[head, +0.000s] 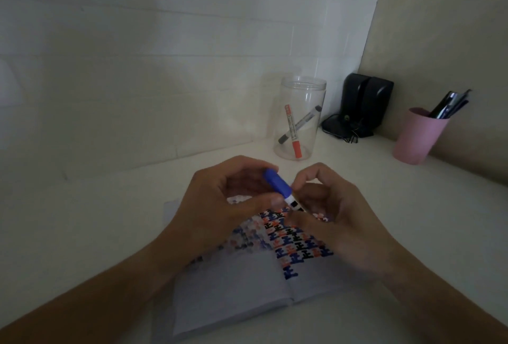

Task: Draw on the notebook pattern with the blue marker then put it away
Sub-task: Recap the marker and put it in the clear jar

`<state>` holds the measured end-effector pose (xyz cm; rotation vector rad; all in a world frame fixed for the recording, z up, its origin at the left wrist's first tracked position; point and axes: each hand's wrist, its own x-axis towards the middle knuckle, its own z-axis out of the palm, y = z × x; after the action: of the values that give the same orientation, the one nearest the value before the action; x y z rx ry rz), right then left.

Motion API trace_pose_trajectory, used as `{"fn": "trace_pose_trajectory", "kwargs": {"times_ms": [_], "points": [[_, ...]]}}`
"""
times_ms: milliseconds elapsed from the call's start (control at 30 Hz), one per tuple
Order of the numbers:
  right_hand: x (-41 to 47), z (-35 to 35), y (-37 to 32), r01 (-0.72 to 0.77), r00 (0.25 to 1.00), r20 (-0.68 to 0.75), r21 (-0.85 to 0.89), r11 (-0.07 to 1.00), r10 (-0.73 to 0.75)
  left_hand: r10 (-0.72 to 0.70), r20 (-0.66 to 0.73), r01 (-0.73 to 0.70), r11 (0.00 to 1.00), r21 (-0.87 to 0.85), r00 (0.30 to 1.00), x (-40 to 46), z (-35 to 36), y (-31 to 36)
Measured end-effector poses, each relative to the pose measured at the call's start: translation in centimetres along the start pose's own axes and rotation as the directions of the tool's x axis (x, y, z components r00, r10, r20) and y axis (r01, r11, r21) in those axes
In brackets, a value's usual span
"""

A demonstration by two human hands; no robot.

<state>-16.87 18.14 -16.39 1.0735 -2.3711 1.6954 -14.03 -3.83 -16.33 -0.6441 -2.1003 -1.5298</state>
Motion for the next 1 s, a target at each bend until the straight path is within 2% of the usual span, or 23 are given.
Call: {"fn": "trace_pose_trajectory", "kwargs": {"times_ms": [67,133,233,300,367,467,667,833,900,1000], "points": [[0.1,0.4,0.2,0.013,1.000,-0.011,-0.090,0.996,-0.014,0.001,0.012,-0.001,1.000,0.024,1.000,0.0,0.1,-0.1],[0.2,0.0,0.5,0.007,0.995,-0.096,-0.213,0.977,-0.028,0.031,0.034,-0.038,0.974,0.223,0.999,-0.1,-0.3,-0.4],[0.3,-1.0,0.9,-0.023,0.983,-0.174,-0.403,0.915,-0.052,0.086,0.130,-0.144,0.825,0.547,0.988,-0.2,-0.9,-1.2],[0.5,-1.2,1.5,-0.105,0.985,-0.170,-0.522,0.846,0.017,0.085,0.199,-0.198,0.725,0.659,0.976,-0.1,-1.2,-1.7],[0.5,-1.0,2.2,-0.165,0.985,-0.142,-0.648,0.744,0.095,0.065,0.268,-0.241,0.671,0.702,0.961,0.1,-1.5,-2.2],[0.6,-0.5,3.4,-0.144,0.989,-0.141,-0.800,0.582,0.050,0.011,0.343,-0.260,0.676,0.690,0.939,0.2,-1.7,-2.6],[0.9,-0.2,4.6,-0.114,0.983,-0.169,-0.875,0.470,-0.077,-0.017,0.357,-0.247,0.692,0.679,0.934,0.3,-1.9,-2.6],[1.0,-0.1,3.0,-0.129,0.990,-0.139,-0.873,0.471,0.012,-0.038,0.365,-0.233,0.707,0.667,0.930,-0.2,-2.2,-2.0],[1.8,-0.8,1.5,-0.083,0.996,-0.084,-0.835,0.544,0.023,-0.039,0.361,-0.227,0.713,0.664,0.932,-0.4,-2.3,-2.0],[5.7,-3.2,-1.3,0.023,0.979,-0.133,-0.685,0.728,-0.157,-0.027,0.361,-0.232,0.721,0.653,0.932,-0.5,-2.5,-2.2]]}}
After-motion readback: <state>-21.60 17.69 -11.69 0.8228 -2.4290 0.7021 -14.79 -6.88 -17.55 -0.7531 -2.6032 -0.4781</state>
